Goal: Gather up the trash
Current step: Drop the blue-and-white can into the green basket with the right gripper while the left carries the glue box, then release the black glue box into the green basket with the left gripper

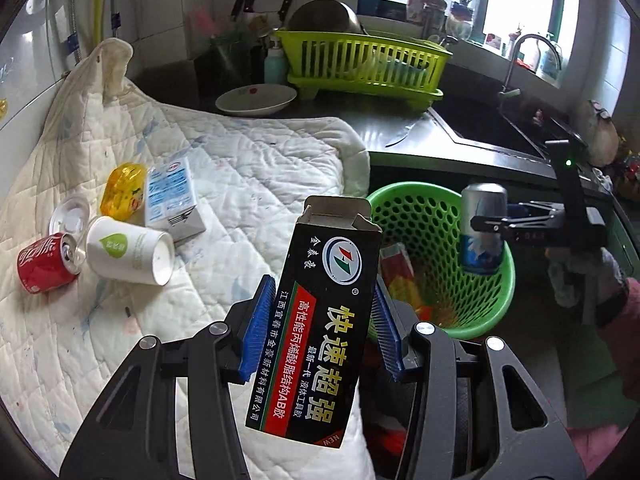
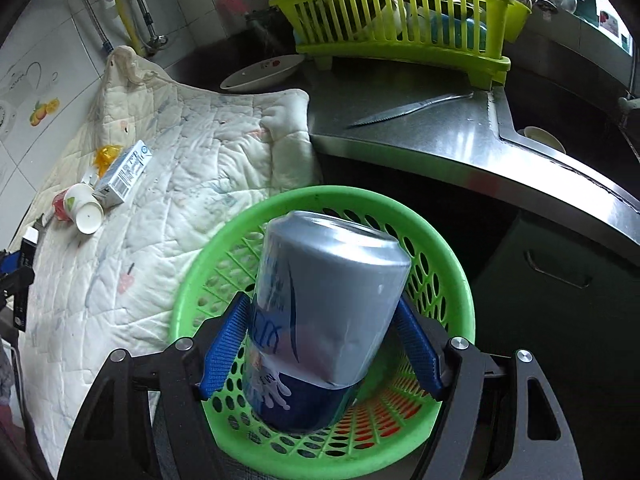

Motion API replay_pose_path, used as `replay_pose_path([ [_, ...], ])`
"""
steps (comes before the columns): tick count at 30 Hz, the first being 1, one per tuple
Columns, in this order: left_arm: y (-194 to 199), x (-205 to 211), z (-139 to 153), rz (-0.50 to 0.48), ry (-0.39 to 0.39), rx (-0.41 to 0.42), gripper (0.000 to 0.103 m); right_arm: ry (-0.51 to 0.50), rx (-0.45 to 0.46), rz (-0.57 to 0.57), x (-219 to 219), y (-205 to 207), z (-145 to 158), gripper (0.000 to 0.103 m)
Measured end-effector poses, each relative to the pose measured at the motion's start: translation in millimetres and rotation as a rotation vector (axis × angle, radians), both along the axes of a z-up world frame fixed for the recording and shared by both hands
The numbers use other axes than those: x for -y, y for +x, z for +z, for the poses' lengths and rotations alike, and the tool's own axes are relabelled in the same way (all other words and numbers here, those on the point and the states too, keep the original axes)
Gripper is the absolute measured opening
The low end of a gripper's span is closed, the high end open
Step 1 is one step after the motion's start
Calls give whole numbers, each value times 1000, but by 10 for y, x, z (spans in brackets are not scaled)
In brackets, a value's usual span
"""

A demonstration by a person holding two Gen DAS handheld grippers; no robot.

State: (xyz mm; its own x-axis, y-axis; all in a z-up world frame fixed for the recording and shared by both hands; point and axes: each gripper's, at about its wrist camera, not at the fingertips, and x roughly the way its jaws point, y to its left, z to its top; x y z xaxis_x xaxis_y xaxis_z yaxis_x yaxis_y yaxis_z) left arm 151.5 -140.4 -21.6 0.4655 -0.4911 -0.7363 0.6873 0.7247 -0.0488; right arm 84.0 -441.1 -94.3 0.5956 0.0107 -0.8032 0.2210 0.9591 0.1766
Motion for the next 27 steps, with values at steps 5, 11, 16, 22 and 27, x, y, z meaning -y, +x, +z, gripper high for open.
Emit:
replay_pose_path([
  [5,-43,339,1,-38,-19,-19,48,6,2,-19,96,-109,-86,72],
  [11,-81,712,-66,-72,-33,-56,48,2,41,-15,146,-289,9,73],
  [16,-68,1020,-198,-85,-25,-99,48,-17,83,-17,128,-427,123,75],
  [22,-51,1330,-343,-92,-25,-141,48,-10,122,-35,179,-622,207,76],
  [27,-41,1520,-432,-93,-18,-155,49,-4,137,-45,238,-741,240,76],
])
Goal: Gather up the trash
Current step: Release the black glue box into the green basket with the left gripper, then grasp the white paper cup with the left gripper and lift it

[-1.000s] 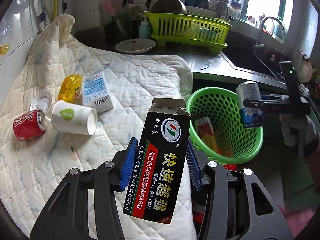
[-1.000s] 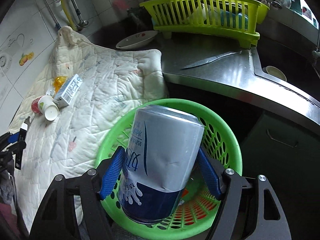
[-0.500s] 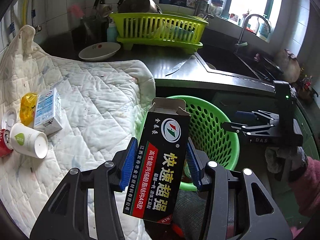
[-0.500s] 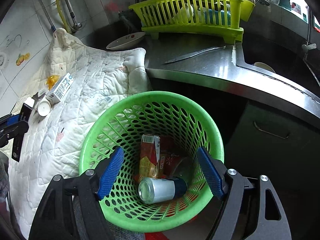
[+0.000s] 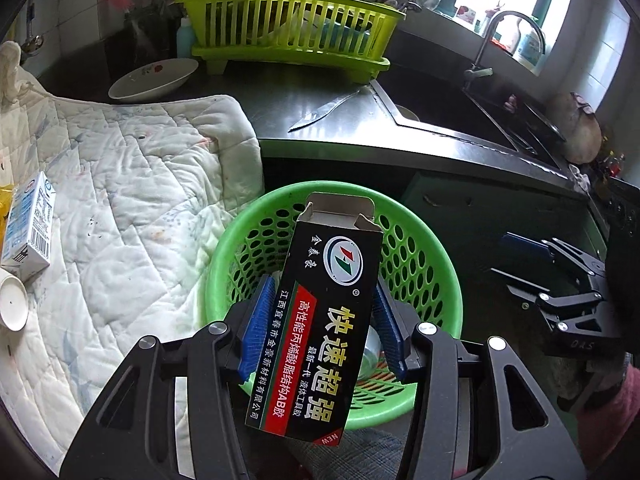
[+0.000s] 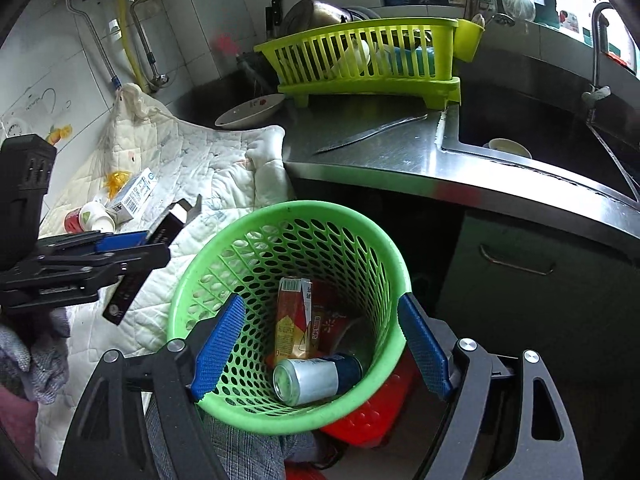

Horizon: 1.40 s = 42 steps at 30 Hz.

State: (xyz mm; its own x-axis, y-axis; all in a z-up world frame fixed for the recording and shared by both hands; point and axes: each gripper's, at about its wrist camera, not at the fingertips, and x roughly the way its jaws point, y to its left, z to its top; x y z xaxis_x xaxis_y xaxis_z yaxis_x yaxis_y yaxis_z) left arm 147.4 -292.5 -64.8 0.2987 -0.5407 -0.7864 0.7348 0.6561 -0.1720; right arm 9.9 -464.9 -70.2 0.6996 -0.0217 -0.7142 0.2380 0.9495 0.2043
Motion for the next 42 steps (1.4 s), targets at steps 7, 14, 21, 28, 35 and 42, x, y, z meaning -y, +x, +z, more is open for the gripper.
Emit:
replay_pose_path([
  [7,63,-7,-61,36,-15,-29,70,22,6,-4,71,-47,-12,76],
  [14,46,-263,28,77,-29,-5,70,28,5,17,-15,6,-2,76],
  [21,41,-658,167,146,-46,33,70,18,15,60,-197,129,84,76],
  [28,158,-1151,251,260,-52,50,70,14,16,125,-456,365,176,77],
  [35,465,-1738,301,450,-50,33,73,21,14,207,-804,693,228,78],
  [42,982,-2317,232,696,-109,-79,77,40,12,272,-1079,943,228,78],
])
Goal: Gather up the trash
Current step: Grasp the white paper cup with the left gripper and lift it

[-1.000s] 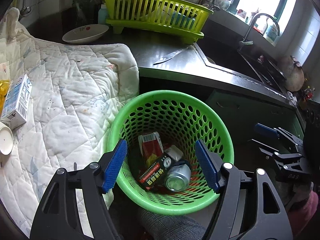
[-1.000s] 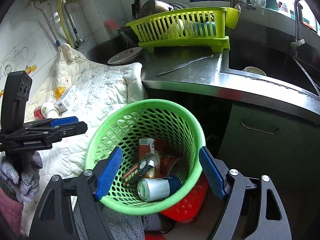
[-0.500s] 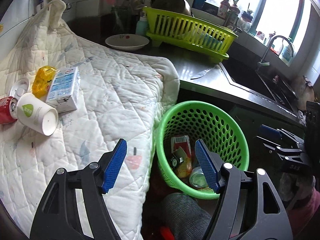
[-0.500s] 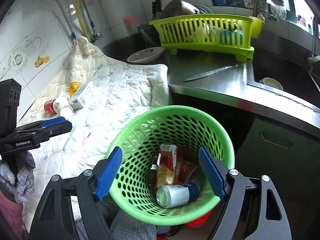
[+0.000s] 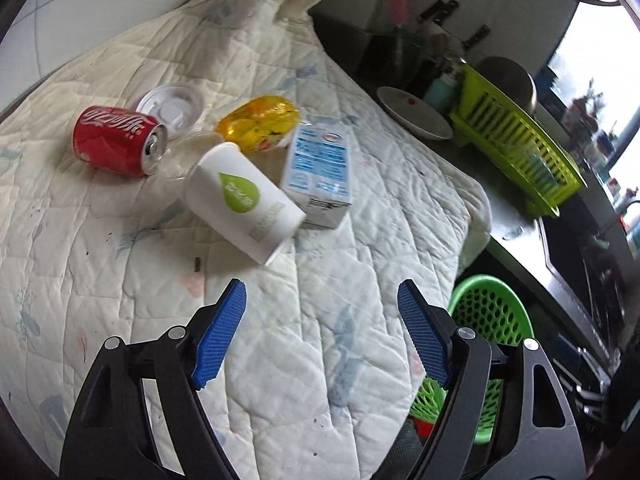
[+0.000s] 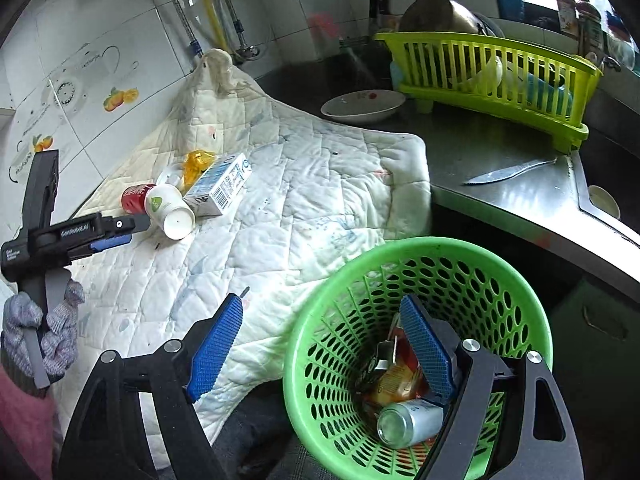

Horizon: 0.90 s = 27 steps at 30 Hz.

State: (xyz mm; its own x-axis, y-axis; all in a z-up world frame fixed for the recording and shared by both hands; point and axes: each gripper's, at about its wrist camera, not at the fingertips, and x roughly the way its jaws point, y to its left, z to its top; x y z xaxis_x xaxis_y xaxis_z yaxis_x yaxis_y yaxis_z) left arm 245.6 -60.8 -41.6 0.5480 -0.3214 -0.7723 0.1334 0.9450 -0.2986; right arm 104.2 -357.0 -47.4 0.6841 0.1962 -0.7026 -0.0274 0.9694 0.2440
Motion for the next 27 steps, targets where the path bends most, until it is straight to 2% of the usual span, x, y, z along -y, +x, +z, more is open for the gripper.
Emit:
replay_pose_path([
  [7,440,-325,-139,195,-99,-74,79,0,-15,38,-128,133,-43,78],
  [13,717,-434,-282,312,-158,-129,80,3,-36,53,-142,208,-118,78],
  [24,938,-473,-541,430,-229,-210,81,7,-83,53,-92,324,-302,78],
  [27,948,-479,-594,442,-243,-223,78,6,-90,53,-88,341,-331,78],
])
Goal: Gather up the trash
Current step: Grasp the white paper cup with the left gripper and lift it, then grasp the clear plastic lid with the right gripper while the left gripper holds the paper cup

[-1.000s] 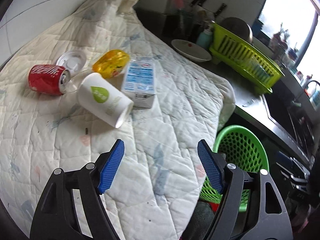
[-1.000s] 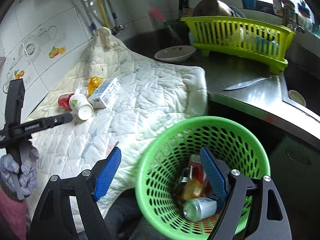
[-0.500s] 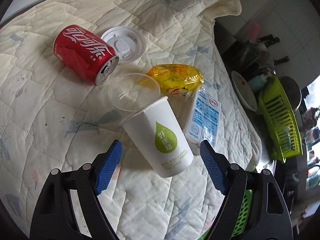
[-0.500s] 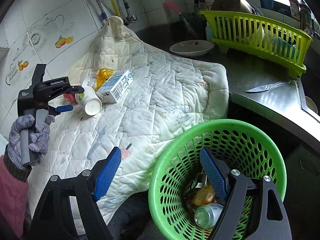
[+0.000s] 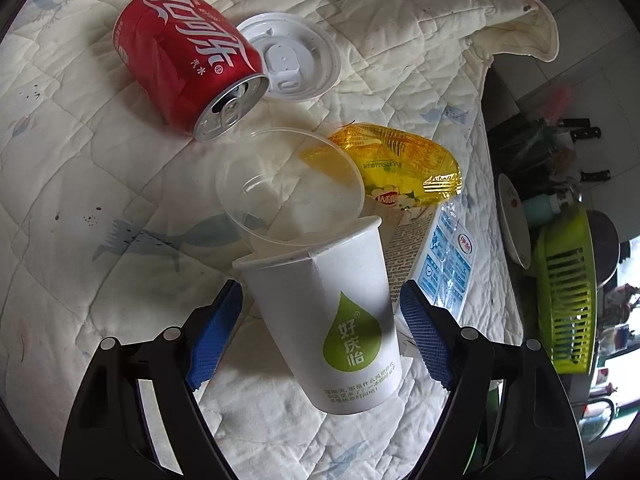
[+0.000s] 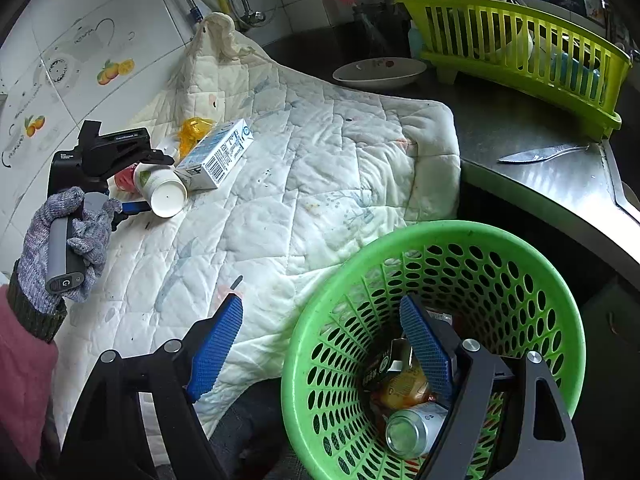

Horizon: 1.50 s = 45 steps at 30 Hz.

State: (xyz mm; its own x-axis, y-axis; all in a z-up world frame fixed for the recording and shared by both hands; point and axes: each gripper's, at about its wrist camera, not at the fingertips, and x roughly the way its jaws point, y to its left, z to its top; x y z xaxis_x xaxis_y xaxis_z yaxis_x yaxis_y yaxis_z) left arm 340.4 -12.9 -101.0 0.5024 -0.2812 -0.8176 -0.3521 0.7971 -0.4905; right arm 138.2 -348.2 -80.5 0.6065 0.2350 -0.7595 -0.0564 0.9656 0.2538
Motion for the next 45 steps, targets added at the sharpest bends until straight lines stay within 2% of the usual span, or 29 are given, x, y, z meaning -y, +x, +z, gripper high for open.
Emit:
replay_pose_path([
  [2,-10,-5,-16,-1,-7,3,67,1,-5,-1,6,5,-16,78],
  [4,-31,-29,-20,3,-25,7,66,0,-5,0,2,7,-20,78],
  [8,-108,-66,31,-7,-18,18,65,-2,1,6,-31,12,9,78],
  [19,-647,-185,173,-159,9,57,64,-13,27,82,-362,218,191,78],
  [25,-932,-337,178,-205,21,58,64,-3,30,123,-621,541,307,78],
  [30,-1125,-486,255,-217,42,83,64,50,0,140,-830,915,360,78],
  [33,-1215,-594,306,-216,41,101,64,56,13,182,-1046,1096,409,78],
  [38,-1324,-774,400,-201,65,136,64,-48,57,292,-1583,1273,462,78],
  [45,-1419,-1040,434,-169,80,154,64,-97,77,409,-2186,1545,395,78],
])
